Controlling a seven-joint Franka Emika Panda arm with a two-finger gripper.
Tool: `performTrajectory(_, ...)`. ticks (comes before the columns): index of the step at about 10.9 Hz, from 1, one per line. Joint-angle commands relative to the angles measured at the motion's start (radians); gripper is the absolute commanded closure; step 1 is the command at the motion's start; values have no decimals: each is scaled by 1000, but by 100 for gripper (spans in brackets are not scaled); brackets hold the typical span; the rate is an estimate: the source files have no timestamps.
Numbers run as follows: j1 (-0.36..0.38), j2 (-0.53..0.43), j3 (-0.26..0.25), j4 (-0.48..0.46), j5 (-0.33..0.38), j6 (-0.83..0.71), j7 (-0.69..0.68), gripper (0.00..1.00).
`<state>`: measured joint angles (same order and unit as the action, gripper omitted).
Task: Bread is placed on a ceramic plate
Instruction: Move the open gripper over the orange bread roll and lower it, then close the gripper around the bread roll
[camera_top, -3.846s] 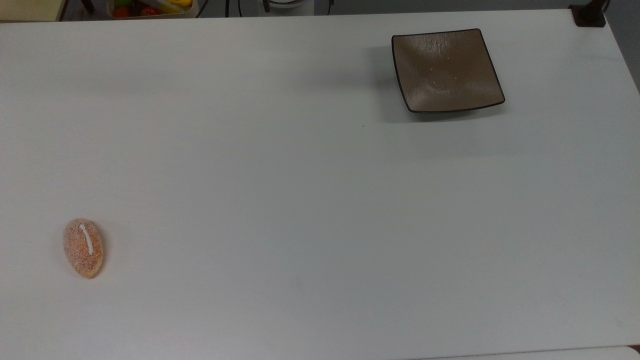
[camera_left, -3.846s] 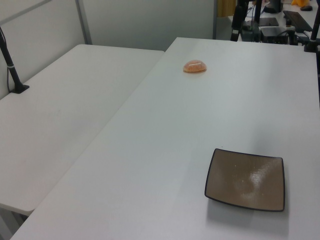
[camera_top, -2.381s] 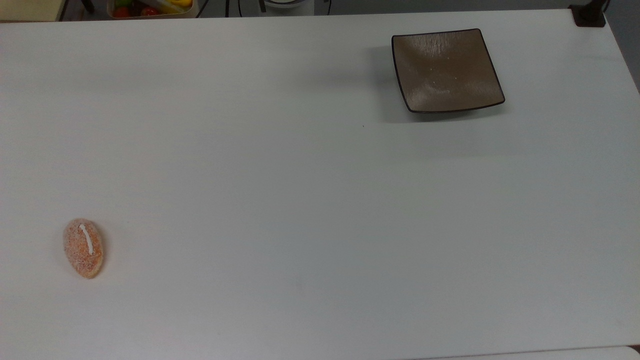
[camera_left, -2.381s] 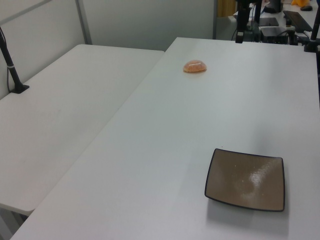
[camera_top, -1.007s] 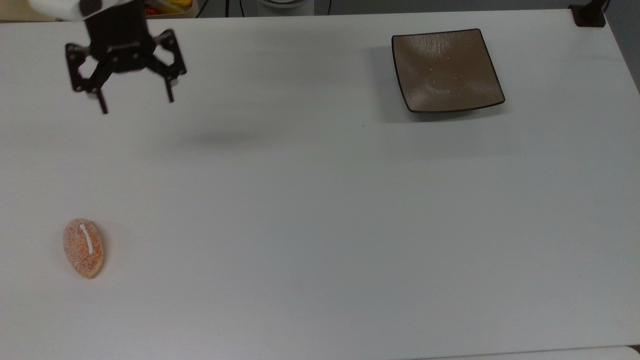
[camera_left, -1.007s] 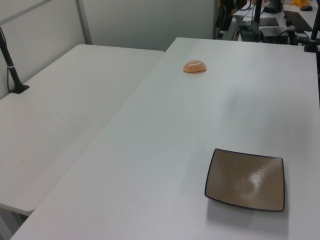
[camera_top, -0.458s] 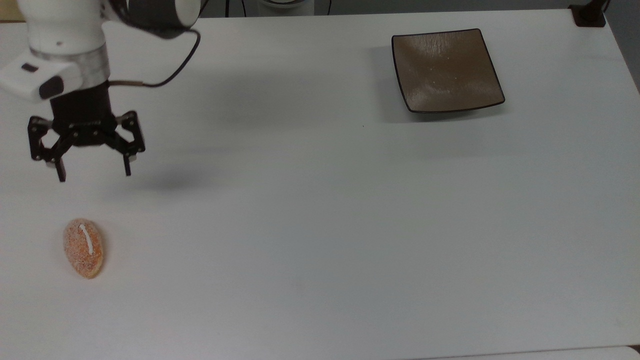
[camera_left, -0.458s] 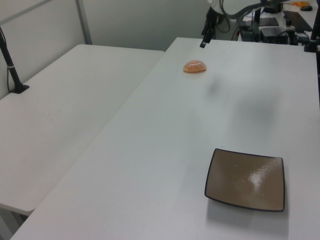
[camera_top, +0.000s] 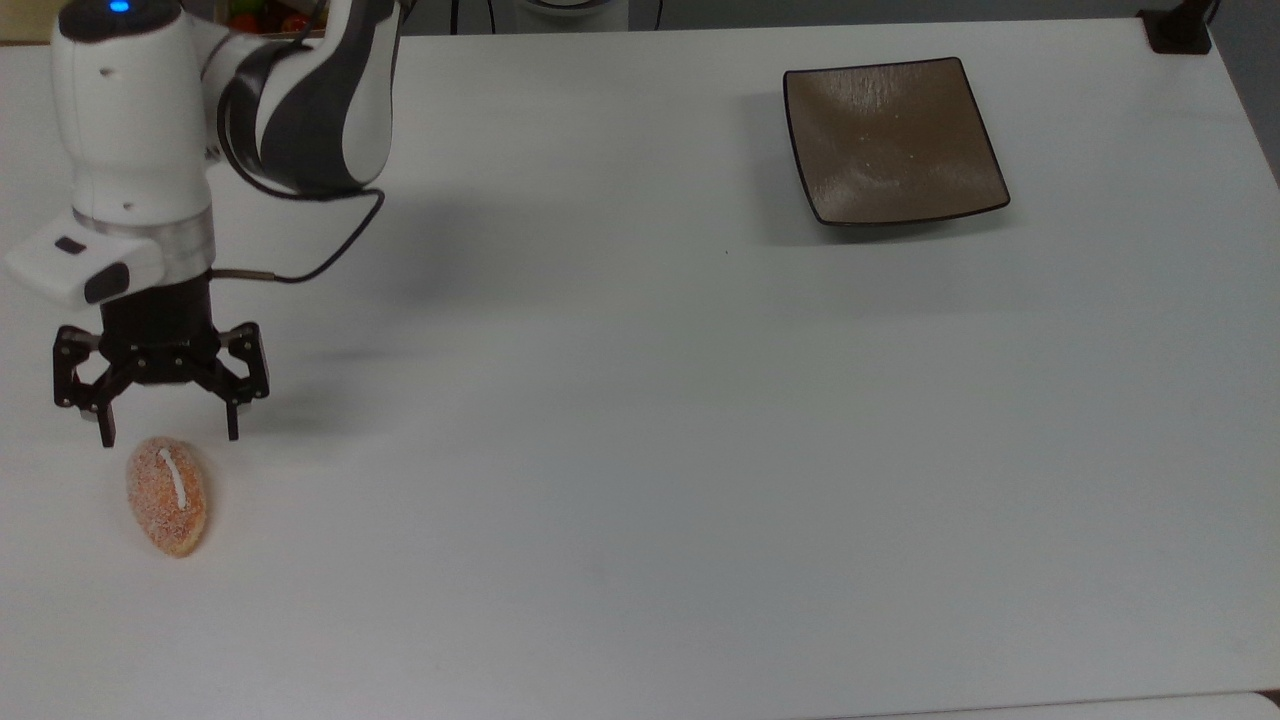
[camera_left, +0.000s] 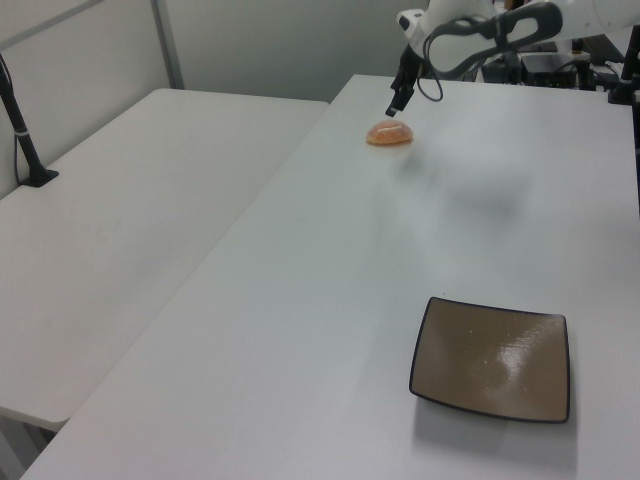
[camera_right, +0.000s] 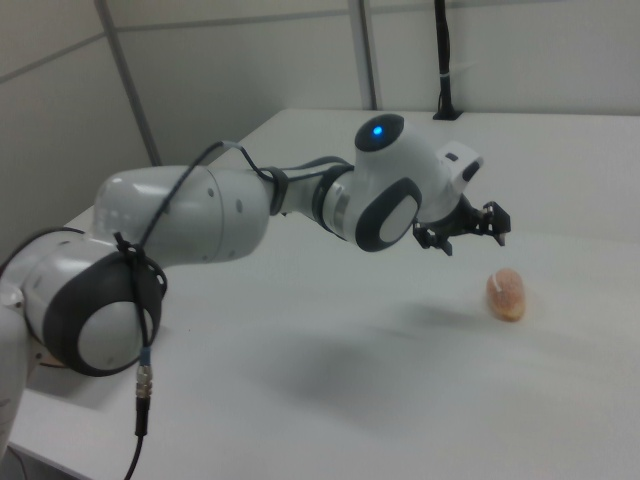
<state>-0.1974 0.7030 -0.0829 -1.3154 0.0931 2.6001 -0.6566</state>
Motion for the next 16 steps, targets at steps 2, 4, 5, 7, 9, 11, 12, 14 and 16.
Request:
performTrajectory(2, -14, 119, 2, 94, 17, 78, -9, 0)
performTrajectory(4, -23, 154, 5, 108, 17, 121, -9, 0)
performTrajectory(5, -23, 170, 5, 113, 16, 127, -11, 0)
performTrajectory(7, -33, 203, 5, 131, 16, 147, -14, 0)
performTrajectory(9, -36, 228, 5, 136, 16, 172, -14, 0)
performTrajectory(11, -43, 237, 5, 136, 14, 190, -11, 0)
performTrajectory(12, -43, 239, 5, 134, 16, 192, -8, 0)
performTrajectory(14, -42, 237, 5, 130, 16, 192, -3, 22)
performTrajectory(16, -42, 237, 5, 127, 16, 192, 2, 43)
